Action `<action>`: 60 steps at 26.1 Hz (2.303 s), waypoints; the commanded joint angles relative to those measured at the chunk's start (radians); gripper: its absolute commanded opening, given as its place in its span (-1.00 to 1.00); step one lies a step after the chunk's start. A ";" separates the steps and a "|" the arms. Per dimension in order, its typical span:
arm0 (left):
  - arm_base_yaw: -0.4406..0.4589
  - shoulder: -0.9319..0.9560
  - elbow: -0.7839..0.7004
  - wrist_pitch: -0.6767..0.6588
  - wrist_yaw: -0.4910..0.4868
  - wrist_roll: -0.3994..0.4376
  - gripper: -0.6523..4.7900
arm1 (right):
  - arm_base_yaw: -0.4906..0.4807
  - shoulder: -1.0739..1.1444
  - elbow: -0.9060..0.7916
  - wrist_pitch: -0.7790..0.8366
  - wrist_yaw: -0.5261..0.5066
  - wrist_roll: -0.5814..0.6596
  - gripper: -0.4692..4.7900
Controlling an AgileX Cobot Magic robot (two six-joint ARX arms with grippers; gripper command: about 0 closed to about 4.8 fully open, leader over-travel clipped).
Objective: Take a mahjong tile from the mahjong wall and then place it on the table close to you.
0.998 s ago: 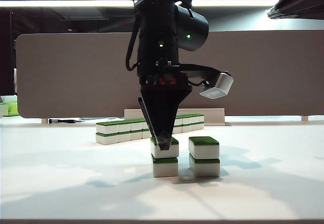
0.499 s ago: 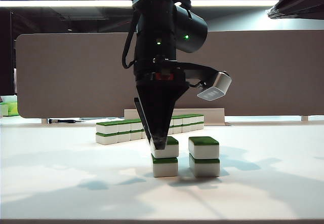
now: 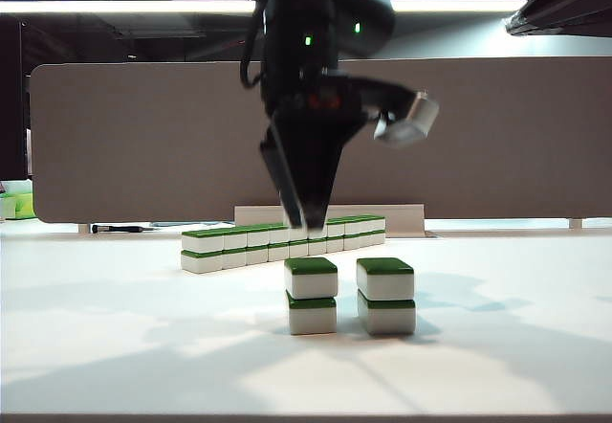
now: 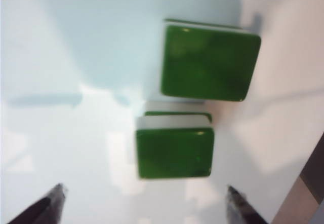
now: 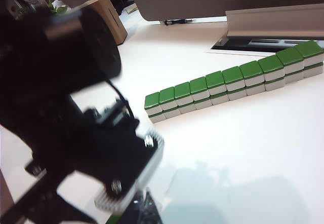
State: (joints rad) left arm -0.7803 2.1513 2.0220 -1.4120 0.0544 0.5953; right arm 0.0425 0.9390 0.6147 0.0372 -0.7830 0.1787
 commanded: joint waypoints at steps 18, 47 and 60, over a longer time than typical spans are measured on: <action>0.161 -0.183 0.075 -0.022 -0.092 -0.213 -0.41 | 0.004 -0.002 0.005 -0.291 -0.114 -0.008 -0.83; 0.274 -0.573 -0.090 -0.022 0.062 -0.290 -0.78 | 0.008 -0.002 0.005 -0.534 -0.106 -0.057 -0.83; 0.274 -0.891 -0.525 0.187 0.044 -0.399 -0.78 | 0.008 -0.002 0.005 -0.533 -0.106 -0.057 -0.82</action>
State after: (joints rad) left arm -0.5056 1.3022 1.5482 -1.2793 0.1112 0.2226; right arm 0.0494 0.9390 0.6147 -0.4988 -0.8833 0.1253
